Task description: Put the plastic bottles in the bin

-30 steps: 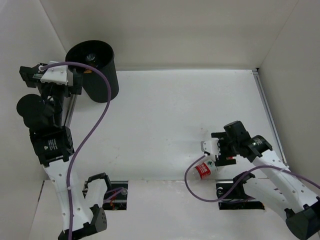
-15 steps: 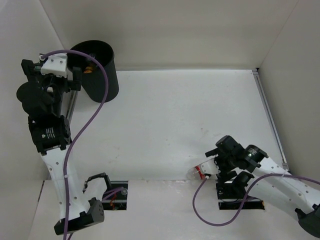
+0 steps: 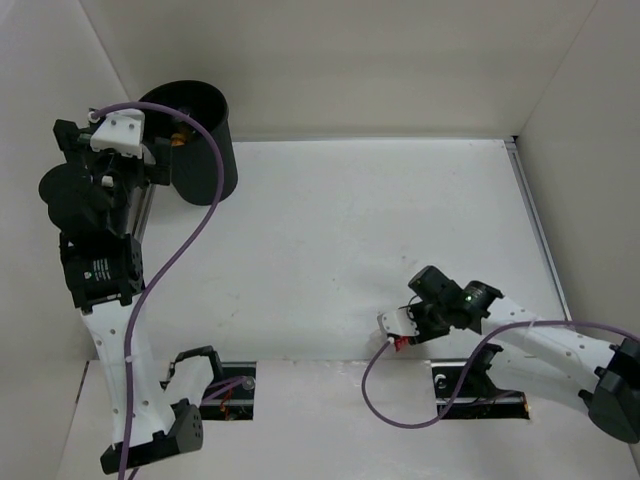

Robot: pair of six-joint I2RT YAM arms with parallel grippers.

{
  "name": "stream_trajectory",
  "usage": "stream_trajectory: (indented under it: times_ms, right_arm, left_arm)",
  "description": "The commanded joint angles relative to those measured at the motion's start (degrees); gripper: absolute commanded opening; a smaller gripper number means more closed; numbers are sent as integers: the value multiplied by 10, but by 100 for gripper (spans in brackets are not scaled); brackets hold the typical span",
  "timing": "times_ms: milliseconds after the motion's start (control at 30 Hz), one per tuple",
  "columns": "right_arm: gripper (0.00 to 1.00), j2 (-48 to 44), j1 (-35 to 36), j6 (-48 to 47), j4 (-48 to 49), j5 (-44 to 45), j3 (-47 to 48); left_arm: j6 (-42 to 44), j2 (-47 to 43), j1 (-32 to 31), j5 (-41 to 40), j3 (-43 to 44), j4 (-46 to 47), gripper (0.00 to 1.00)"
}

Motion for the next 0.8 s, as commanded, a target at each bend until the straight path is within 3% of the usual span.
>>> stream_trajectory:
  times_ms: [0, 67, 267, 400, 467, 600, 767]
  right_arm:
    - [34, 29, 5, 53, 66, -2, 39]
    - [25, 46, 2, 79, 71, -12, 79]
    - [22, 119, -102, 293, 67, -157, 353]
    - [17, 201, -225, 535, 81, -352, 544]
    - [15, 253, -290, 690, 116, -490, 609]
    - [12, 270, -329, 867, 248, -579, 614]
    - [12, 277, -355, 1018, 398, -652, 593]
  left_arm:
    - [-5, -2, -19, -12, 2, 4, 100]
    - [-27, -2, -34, -20, -11, 4, 100]
    - [-223, 9, -74, 50, -29, 27, 100]
    - [-385, 34, -129, 162, -37, 90, 100]
    - [-479, 51, -167, 228, -54, 172, 100]
    - [-605, 97, -243, 280, -52, 334, 100]
    - [-639, 180, -327, 281, 25, 354, 100]
